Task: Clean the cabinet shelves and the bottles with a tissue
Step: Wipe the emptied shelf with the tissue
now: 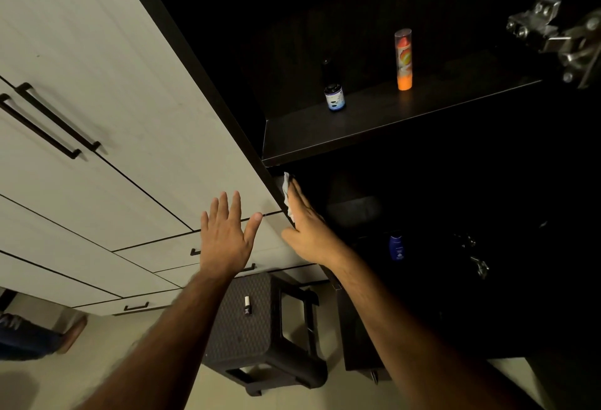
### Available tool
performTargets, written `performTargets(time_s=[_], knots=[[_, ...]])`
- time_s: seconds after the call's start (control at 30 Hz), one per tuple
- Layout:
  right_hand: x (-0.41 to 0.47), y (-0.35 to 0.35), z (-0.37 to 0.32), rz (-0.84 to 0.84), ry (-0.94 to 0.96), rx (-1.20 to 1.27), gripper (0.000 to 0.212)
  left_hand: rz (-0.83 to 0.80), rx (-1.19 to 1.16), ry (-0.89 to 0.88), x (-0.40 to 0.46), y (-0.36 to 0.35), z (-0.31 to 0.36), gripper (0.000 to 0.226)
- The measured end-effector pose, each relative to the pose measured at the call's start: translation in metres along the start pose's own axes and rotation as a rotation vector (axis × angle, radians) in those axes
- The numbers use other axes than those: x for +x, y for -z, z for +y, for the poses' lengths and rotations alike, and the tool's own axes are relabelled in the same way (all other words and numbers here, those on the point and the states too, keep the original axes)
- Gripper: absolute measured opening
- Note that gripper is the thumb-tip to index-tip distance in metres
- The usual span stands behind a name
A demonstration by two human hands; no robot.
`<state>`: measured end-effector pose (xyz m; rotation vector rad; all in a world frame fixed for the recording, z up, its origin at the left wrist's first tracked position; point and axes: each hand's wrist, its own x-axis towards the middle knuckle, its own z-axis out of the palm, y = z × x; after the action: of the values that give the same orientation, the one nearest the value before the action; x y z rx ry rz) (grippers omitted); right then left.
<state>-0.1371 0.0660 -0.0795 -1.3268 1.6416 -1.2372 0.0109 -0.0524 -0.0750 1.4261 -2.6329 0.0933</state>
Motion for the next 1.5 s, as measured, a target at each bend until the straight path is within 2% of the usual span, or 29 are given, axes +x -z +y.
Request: performTargets(time_s=[0.13,0.3,0.33,0.4,0.53,0.63,0.73,0.87,0.97,1.17,1.23,1.5], knots=[[0.002,-0.003,0.008,0.043,-0.021,0.009,0.083,-0.022,0.008,0.003,-0.005,-0.001,0.001,0.084],[0.005,-0.004,0.025,0.287,-0.056,-0.150,0.030,-0.013,0.007,-0.005,-0.011,-0.004,0.000,0.087],[0.003,-0.006,0.029,0.318,-0.068,-0.176,0.027,-0.016,0.003,-0.007,-0.012,-0.005,-0.001,0.090],[-0.003,-0.012,0.039,0.298,-0.066,-0.232,0.032,-0.026,-0.005,-0.006,-0.015,-0.007,-0.001,0.092],[-0.007,-0.021,0.047,0.103,-0.102,-0.303,0.069,-0.035,0.017,-0.004,-0.020,-0.012,-0.004,0.092],[-0.004,-0.029,0.045,0.119,-0.074,-0.246,0.082,-0.033,0.017,-0.009,-0.021,-0.015,-0.003,0.091],[-0.002,-0.036,0.054,0.133,-0.077,-0.342,0.079,-0.045,0.029,-0.001,-0.023,-0.016,-0.002,0.090],[0.005,-0.025,0.079,-0.001,-0.140,-0.637,0.072,-0.069,0.019,0.010,-0.027,-0.021,-0.002,0.091],[0.004,-0.018,0.093,-0.048,-0.081,-0.847,0.066,-0.083,0.013,0.005,-0.031,-0.027,0.004,0.093],[-0.014,0.003,0.107,-0.016,0.040,-1.166,0.058,-0.089,-0.014,-0.013,-0.038,-0.036,0.019,0.093],[-0.017,0.018,0.113,0.014,0.005,-1.227,0.064,-0.087,-0.021,-0.015,-0.041,-0.038,0.023,0.094],[-0.039,0.069,0.135,0.046,-0.092,-1.323,0.056,-0.121,-0.039,-0.014,-0.058,-0.047,0.033,0.093]])
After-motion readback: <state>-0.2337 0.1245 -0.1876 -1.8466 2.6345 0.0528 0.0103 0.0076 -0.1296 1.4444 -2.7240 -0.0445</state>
